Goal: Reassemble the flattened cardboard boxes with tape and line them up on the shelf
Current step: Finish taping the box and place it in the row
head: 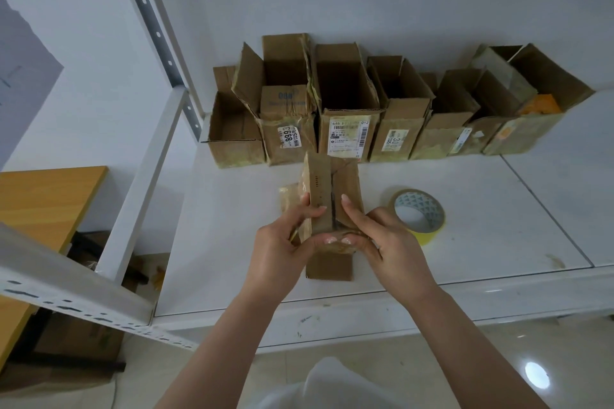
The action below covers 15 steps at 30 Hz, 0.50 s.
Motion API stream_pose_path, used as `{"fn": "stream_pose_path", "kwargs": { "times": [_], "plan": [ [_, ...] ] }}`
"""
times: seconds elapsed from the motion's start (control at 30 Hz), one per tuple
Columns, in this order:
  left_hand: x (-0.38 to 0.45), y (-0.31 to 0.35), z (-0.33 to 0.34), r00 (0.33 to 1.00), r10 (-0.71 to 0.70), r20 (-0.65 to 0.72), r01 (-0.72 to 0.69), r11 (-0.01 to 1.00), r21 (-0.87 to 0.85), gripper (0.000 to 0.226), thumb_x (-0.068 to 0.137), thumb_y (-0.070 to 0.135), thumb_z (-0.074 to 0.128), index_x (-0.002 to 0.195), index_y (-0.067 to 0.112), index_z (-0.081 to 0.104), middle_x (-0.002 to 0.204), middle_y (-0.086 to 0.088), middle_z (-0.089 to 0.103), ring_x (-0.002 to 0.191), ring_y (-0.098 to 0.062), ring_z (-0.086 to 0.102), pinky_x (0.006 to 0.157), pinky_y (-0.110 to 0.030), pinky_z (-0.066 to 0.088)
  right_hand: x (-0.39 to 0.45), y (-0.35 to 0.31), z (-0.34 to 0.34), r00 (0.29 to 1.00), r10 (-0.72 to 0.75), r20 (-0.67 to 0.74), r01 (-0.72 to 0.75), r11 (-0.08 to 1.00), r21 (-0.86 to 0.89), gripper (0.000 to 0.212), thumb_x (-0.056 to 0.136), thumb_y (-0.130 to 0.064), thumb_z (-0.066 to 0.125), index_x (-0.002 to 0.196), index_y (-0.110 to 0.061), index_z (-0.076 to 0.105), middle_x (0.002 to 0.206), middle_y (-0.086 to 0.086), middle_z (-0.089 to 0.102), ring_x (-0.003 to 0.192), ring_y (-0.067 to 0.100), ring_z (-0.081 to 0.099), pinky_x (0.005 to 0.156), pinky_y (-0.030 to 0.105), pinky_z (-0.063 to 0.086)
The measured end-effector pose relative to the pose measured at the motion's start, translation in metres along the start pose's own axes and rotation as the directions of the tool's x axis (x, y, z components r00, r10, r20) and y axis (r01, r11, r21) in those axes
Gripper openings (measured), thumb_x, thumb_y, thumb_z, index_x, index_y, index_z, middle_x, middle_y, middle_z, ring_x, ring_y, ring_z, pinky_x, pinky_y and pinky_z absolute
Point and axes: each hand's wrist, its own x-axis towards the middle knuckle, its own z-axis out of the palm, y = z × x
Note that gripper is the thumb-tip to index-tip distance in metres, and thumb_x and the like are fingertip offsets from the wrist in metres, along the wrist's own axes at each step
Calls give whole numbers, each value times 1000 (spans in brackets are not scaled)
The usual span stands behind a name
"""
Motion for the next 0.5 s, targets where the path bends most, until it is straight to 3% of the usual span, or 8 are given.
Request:
{"fn": "stream_pose_path", "kwargs": {
  "times": [0.17,0.27,0.37,0.5],
  "plan": [
    [-3,-3,3,1000,3,-25,-2,998,57,38,80,19,79,103,44,60,139,4,56,98,8,28,72,-11,51,0,-1,5,1000,2,24,0,997,-73,64,90,-47,41,147,-26,23,89,6,51,74,24,54,64,43,52],
    [0,2,-2,1000,-5,0,5,998,59,40,79,21,79,102,47,59,134,2,61,104,6,34,74,-3,44,1,3,3,997,65,43,-62,996,-70,79,87,-60,39,154,-29,12,97,1,54,78,18,57,65,37,51],
    [2,6,-3,1000,2,-8,-1,996,85,42,79,21,80,101,49,59,132,6,61,99,9,27,71,-2,41,0,5,-1,991,128,42,-126,991,-53,88,84,-66,39,156,-26,9,109,1,62,87,16,63,71,35,53],
    [1,7,-2,1000,6,3,-6,996,93,42,77,22,81,100,50,59,135,6,60,99,10,26,69,-2,41,-4,4,-3,996,84,7,-84,996,-1,80,81,-66,38,149,-33,13,94,9,69,82,23,67,72,44,54]
  ]
}}
